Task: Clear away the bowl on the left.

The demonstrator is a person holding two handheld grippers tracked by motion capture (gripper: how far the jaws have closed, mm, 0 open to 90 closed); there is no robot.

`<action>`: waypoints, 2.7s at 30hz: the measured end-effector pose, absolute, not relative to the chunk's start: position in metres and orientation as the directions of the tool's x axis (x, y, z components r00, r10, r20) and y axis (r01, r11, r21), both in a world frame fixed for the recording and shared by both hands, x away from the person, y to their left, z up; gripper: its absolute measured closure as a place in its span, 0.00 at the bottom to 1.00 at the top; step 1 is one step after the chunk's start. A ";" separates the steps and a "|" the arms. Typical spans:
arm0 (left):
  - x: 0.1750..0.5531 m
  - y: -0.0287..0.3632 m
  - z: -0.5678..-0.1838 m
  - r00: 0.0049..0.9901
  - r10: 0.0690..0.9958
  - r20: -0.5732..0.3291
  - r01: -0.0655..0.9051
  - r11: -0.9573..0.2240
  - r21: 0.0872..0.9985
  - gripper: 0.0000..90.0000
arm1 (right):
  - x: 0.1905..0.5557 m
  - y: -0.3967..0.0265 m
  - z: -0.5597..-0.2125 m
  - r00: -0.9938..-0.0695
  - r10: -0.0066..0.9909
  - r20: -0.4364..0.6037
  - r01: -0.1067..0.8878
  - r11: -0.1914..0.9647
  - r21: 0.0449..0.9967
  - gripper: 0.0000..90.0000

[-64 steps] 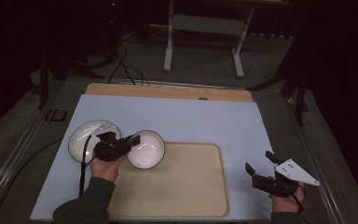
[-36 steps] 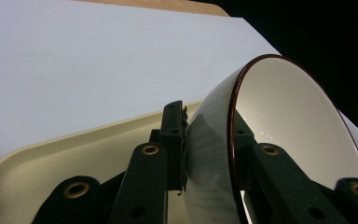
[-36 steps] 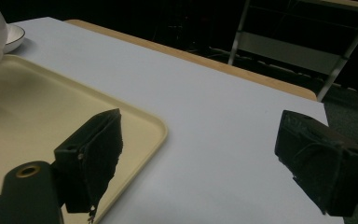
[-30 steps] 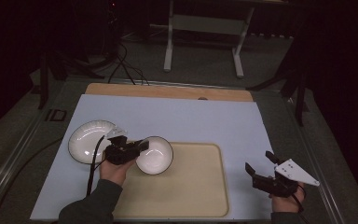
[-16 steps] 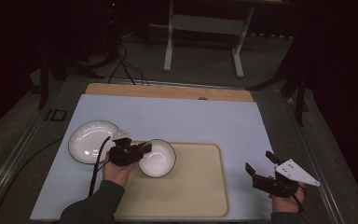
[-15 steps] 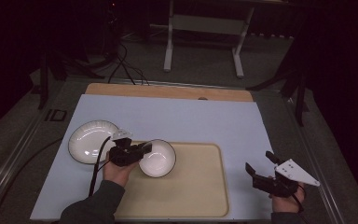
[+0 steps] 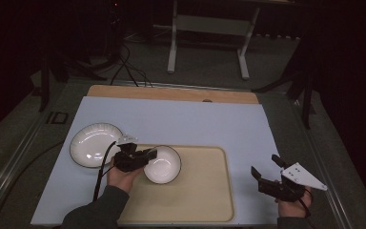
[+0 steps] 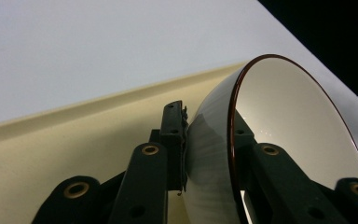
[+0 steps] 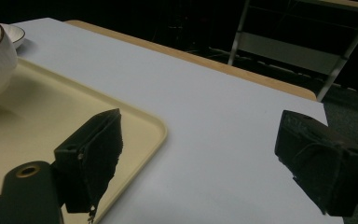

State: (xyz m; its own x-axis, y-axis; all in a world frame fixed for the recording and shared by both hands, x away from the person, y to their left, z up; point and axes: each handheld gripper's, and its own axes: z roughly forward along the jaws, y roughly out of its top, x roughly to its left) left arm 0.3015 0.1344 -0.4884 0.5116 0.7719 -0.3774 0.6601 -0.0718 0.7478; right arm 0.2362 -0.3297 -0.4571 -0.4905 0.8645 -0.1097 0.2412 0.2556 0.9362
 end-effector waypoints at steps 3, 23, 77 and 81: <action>0.301 0.130 -0.491 0.518 0.771 -0.371 0.664 -0.088 0.742 0.84 | 0.236 -0.330 -0.457 -0.490 0.864 -0.110 0.241 0.256 0.936 0.16; 0.304 0.114 -0.509 0.519 0.766 -0.379 0.715 -0.147 0.684 0.84 | 0.236 -0.329 -0.457 -0.494 0.863 -0.109 0.244 0.258 0.935 0.16; 0.263 0.229 -0.454 0.305 0.952 0.023 0.391 -0.147 0.908 0.44 | 0.236 -0.330 -0.457 -0.490 0.865 -0.107 0.245 0.255 0.935 0.16; 0.261 0.244 -0.457 0.267 0.964 -0.003 0.399 -0.108 0.910 0.43 | 0.235 -0.330 -0.457 -0.487 0.867 -0.105 0.249 0.253 0.935 0.16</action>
State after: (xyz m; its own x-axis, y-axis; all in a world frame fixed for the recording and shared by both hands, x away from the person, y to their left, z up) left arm 0.2609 0.2440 -0.4567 0.2672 0.9636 -0.0033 0.3994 -0.1076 0.9105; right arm 0.2355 -0.3301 -0.4575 -0.4875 0.8668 -0.1049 0.2493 0.2533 0.9347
